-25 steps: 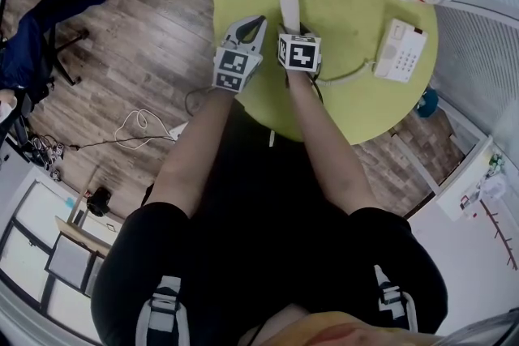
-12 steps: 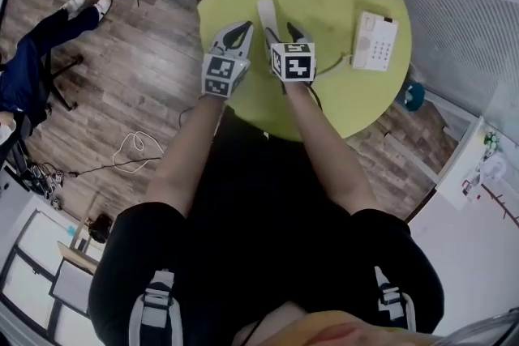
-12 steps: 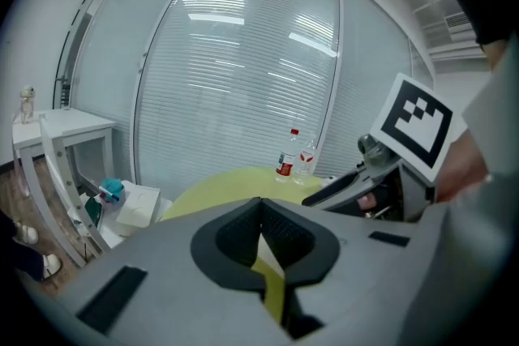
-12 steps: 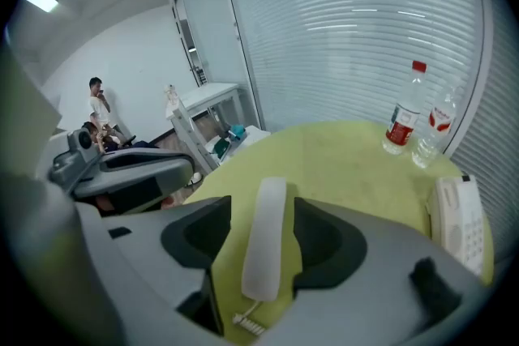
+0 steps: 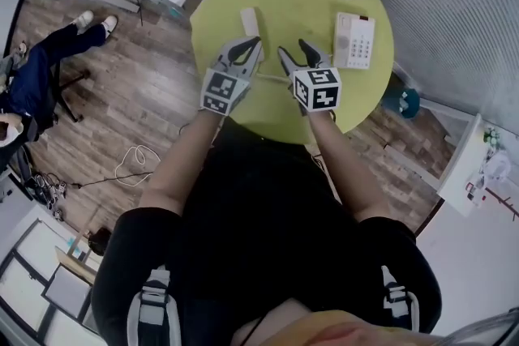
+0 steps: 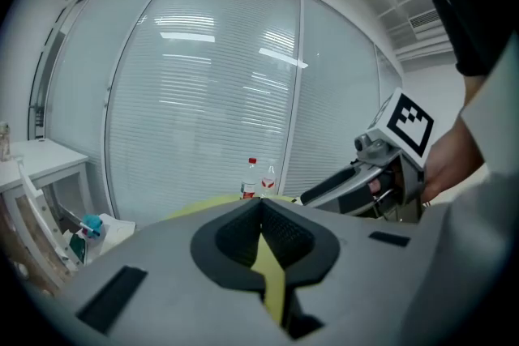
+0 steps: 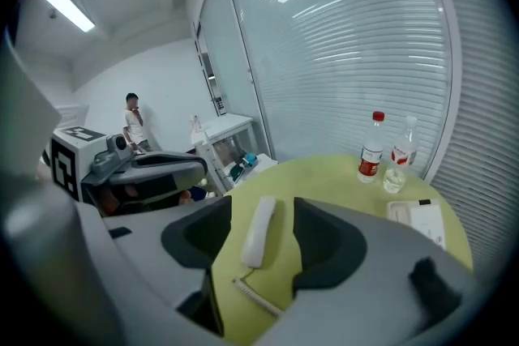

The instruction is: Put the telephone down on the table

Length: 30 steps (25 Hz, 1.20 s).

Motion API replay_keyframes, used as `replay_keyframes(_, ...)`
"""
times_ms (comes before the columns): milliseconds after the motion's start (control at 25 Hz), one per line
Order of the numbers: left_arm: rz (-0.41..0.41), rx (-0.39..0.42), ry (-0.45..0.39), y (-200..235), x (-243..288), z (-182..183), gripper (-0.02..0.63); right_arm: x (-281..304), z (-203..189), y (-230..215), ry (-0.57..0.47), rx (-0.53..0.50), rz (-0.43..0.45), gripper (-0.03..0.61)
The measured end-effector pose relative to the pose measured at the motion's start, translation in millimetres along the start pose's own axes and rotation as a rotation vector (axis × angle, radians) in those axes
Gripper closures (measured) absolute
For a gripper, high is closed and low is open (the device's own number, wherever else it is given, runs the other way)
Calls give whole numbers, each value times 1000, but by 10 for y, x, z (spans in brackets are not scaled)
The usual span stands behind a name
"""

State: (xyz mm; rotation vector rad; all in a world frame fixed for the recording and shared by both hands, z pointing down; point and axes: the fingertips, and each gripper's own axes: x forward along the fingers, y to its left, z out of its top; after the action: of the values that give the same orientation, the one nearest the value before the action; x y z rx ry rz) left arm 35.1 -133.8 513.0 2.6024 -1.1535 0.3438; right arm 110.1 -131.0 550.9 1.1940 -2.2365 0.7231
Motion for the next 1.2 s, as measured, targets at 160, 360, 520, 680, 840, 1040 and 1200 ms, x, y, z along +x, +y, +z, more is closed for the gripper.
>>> replay_keyframes(160, 0, 19, -38, -452, -155, 310, 603, -582, 30, -76, -80, -25, 44, 336)
replay_keyframes(360, -12, 17, -85, -964, -389, 626, 603, -1153, 112, -84, -189, -65, 100, 337)
replay_keyframes(520, -20, 20, -119, -1436, -516, 789, 603, -1600, 107, -135, -260, -104, 122, 362)
replay_keyframes(680, -24, 34, -138, -1832, -559, 869, 603, -1972, 77, -183, -326, -132, 136, 449)
replay_keyframes(840, -31, 43, -159, -2109, -569, 951, 603, -2268, 78, -165, -394, -167, 165, 538)
replay_keyframes(1040, -47, 49, -180, -2412, -561, 1034, 603, -2572, 30, -189, -437, -193, 188, 561)
replay_keyframes(1200, -69, 60, -192, -2593, -560, 1064, 603, -2730, 14, -176, -462, -216, 199, 561)
